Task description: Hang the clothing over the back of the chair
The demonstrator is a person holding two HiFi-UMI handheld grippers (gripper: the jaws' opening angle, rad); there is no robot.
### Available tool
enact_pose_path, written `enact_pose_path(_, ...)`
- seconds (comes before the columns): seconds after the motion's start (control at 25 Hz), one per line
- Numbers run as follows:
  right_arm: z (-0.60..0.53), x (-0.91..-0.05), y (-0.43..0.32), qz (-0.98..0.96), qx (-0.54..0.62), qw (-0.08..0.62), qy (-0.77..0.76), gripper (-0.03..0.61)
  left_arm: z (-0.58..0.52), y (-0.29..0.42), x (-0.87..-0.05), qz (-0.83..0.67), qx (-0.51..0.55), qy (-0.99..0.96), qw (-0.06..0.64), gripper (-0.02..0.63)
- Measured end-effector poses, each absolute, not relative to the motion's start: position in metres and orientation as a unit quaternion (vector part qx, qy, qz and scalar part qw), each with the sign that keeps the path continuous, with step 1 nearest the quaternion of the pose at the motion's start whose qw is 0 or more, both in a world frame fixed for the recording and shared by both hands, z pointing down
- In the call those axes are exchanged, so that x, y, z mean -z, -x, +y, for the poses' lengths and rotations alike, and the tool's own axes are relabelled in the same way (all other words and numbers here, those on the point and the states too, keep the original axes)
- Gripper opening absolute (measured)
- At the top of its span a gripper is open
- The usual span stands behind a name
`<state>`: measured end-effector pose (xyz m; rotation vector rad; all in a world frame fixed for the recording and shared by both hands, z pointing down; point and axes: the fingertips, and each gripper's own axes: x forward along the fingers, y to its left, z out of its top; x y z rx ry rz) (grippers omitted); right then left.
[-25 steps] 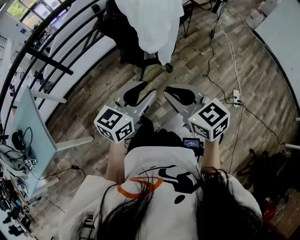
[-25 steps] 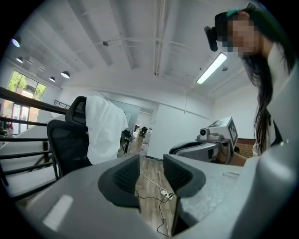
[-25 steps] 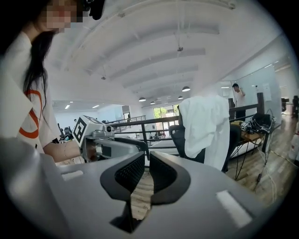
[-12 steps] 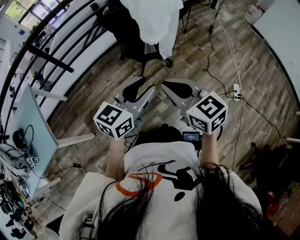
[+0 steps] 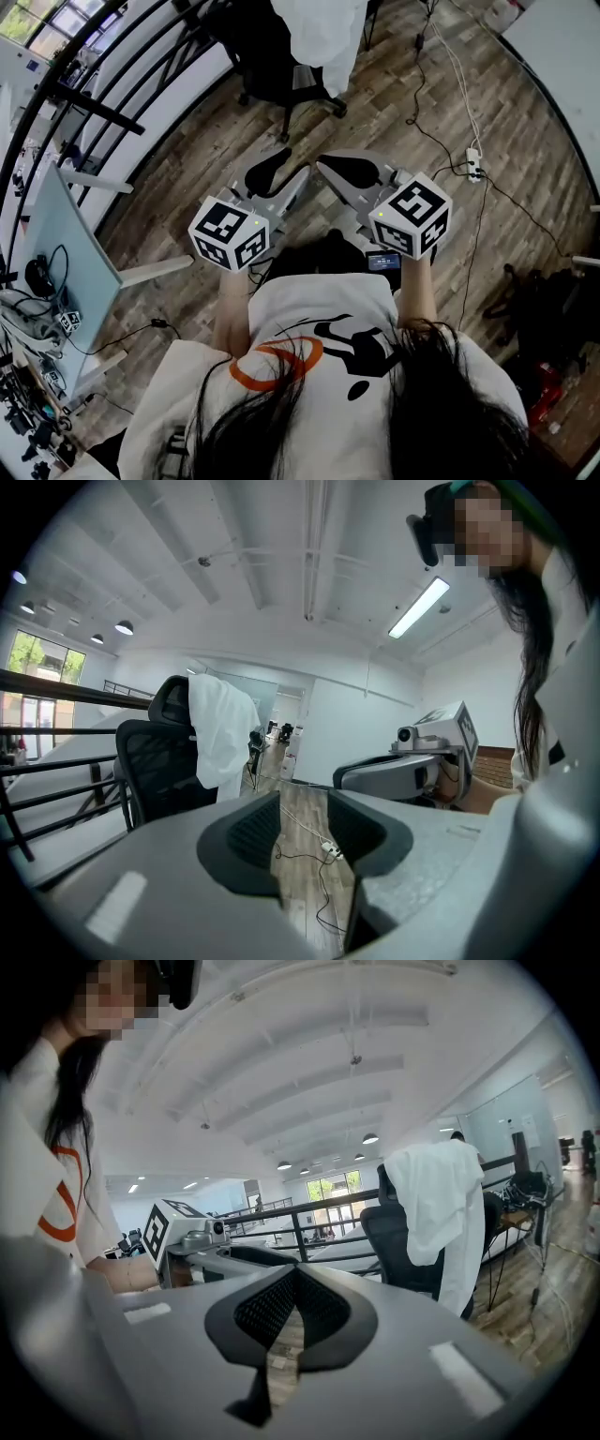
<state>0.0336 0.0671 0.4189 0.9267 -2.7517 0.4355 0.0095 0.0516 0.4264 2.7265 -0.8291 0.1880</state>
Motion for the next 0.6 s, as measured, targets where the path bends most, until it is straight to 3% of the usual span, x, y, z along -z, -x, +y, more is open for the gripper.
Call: enact_pose_path(0.6,0.073,-0.423,-0.011,-0.925,-0.145,0.115,-0.333,0.021,0.059,0.018,-0.427,-0.269,-0.073,-0.951,0.137,0.161)
